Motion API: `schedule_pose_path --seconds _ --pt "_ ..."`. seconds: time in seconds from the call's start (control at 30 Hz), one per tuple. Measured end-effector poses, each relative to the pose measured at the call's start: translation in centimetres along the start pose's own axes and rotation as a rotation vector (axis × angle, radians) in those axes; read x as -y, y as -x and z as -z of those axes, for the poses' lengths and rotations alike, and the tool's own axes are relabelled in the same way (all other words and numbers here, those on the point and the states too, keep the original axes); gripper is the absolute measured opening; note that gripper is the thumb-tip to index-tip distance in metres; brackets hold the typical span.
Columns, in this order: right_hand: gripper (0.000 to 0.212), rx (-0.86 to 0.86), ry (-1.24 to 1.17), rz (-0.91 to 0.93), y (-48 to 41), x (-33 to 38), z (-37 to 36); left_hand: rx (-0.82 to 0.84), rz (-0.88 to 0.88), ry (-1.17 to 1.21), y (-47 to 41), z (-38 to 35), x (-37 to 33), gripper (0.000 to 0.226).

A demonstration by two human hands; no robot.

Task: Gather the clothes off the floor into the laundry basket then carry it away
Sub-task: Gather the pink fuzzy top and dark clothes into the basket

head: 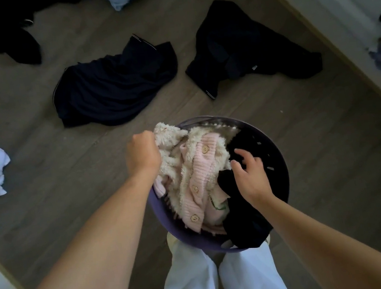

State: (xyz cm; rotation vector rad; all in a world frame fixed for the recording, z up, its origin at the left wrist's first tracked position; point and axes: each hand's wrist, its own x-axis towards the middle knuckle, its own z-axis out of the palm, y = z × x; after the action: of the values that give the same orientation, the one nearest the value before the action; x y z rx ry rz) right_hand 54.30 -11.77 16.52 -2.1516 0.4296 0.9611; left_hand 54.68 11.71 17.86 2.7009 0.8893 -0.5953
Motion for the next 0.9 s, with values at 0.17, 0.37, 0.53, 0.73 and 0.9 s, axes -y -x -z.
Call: schedule_pose_path --seconds 0.17,0.37,0.53,0.73,0.9 --pt "0.040 0.180 0.003 -0.126 1.0 0.9 -1.5 0.050 -0.260 0.115 4.8 -0.9 -2.6 0.016" --pt "0.044 0.189 -0.260 -0.338 1.1 1.6 -0.4 0.258 -0.332 0.034 9.3 -3.8 -6.3 0.025" --pt "0.039 0.084 -0.220 -0.309 0.7 0.4 -0.6 0.415 -0.379 0.045 10.6 -6.0 -6.5 0.021" --pt "0.066 -0.062 0.118 -0.404 1.9 -1.5 -0.5 0.585 -0.343 -0.048 11.5 -7.5 -3.3 0.052" --pt "0.077 0.207 0.121 -0.556 1.6 -3.2 -0.4 0.546 -0.259 0.016 11.2 -7.6 -1.3 0.055"
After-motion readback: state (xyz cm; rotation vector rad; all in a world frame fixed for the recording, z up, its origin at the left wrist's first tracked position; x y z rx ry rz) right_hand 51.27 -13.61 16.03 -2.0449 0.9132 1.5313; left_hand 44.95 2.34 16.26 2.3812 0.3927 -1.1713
